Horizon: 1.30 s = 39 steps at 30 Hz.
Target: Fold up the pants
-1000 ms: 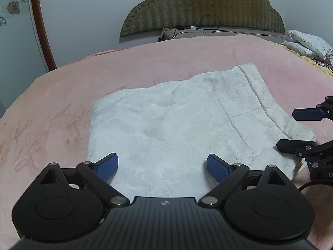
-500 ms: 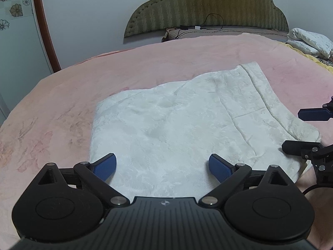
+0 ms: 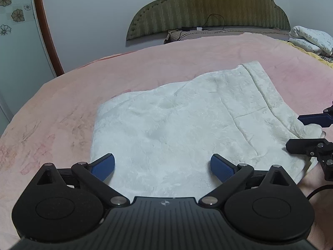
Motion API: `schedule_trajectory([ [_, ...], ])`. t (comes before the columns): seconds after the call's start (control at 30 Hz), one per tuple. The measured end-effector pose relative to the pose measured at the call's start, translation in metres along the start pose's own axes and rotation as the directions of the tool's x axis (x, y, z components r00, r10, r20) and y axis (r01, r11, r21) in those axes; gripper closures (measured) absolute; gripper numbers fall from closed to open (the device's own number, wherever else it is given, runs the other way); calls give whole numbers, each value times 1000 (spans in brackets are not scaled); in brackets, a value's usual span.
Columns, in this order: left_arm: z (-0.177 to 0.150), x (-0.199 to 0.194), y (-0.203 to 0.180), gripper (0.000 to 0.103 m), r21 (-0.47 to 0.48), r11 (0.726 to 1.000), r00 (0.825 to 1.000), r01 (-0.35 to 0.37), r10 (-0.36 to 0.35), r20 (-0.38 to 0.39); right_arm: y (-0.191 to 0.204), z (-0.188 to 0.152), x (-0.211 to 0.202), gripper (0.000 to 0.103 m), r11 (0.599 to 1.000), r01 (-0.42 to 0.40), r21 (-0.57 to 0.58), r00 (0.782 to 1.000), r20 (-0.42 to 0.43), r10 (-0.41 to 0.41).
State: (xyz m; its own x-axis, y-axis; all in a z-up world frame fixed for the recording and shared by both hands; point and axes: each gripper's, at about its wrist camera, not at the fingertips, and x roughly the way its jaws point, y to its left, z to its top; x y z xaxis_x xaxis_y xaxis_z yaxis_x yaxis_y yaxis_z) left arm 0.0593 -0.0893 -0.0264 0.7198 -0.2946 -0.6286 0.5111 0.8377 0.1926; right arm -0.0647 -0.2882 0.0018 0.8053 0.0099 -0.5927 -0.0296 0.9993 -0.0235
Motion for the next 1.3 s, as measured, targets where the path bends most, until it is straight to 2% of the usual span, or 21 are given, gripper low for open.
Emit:
schedule_trajectory([
  [0.1,0,-2,-1,4,5,1000,1000,12,-12,-1,4,0,-1,64,1000,14,-16,1000,6,-13],
  [0.2,0,-7,-6,5,40,998,998,56,-57,12,6,-1,-1,64,999,23,-38,1000,-5,-23],
  [0.3,2,-16,-11,4,98,994,997,56,-60,46,3,-1,0,61,1000,15,-21,1000,-8,-15],
  [0.37,4,-22,-6,3,100,994,995,53,-61,74,-1,0,-4,59,1000,-3,9,1000,8,2],
  [0.47,12,-28,12,3,44,997,993,67,-71,92,-10,2,-9,57,997,-36,66,999,40,34],
  [0.6,21,-23,51,0,-88,990,991,108,-101,85,-31,7,-6,53,986,-53,158,997,72,42],
  [0.67,23,-14,74,0,-168,981,994,99,-91,55,-47,9,0,35,973,-69,221,995,82,52],
  [0.73,22,-3,101,1,-271,955,992,121,-123,12,-63,10,11,35,956,-94,276,995,70,78],
  [0.77,20,4,115,1,-330,932,987,148,-161,-11,-71,9,17,35,948,-102,302,994,54,90],
  [0.87,9,27,144,2,-503,836,954,221,-292,-66,-89,6,37,35,911,-155,381,986,7,165],
  [0.93,0,41,155,3,-580,770,925,265,-374,-74,-95,5,47,33,878,-180,443,979,-8,204],
  [0.97,-3,44,156,2,-597,751,918,283,-392,-59,-96,5,51,30,867,-193,460,975,-10,222],
  [1.0,-5,43,156,2,-597,747,921,292,-387,-34,-95,7,53,28,868,-199,454,974,-9,228],
  [1.07,-3,44,153,2,-593,746,921,303,-389,-20,-86,13,58,14,891,-197,410,974,-24,227],
  [1.13,-1,45,143,2,-578,745,912,334,-410,-2,-72,18,65,0,917,-195,348,975,-36,221],
  [1.17,-1,45,136,2,-562,755,911,339,-413,-5,-63,19,66,0,938,-170,303,980,-45,192],
  [1.23,1,41,122,2,-485,814,925,320,-378,-25,-51,16,65,0,962,-122,244,990,-44,136],
  [1.3,1,40,108,2,-399,864,935,305,-352,-48,-54,5,59,0,947,-130,294,991,15,131],
])
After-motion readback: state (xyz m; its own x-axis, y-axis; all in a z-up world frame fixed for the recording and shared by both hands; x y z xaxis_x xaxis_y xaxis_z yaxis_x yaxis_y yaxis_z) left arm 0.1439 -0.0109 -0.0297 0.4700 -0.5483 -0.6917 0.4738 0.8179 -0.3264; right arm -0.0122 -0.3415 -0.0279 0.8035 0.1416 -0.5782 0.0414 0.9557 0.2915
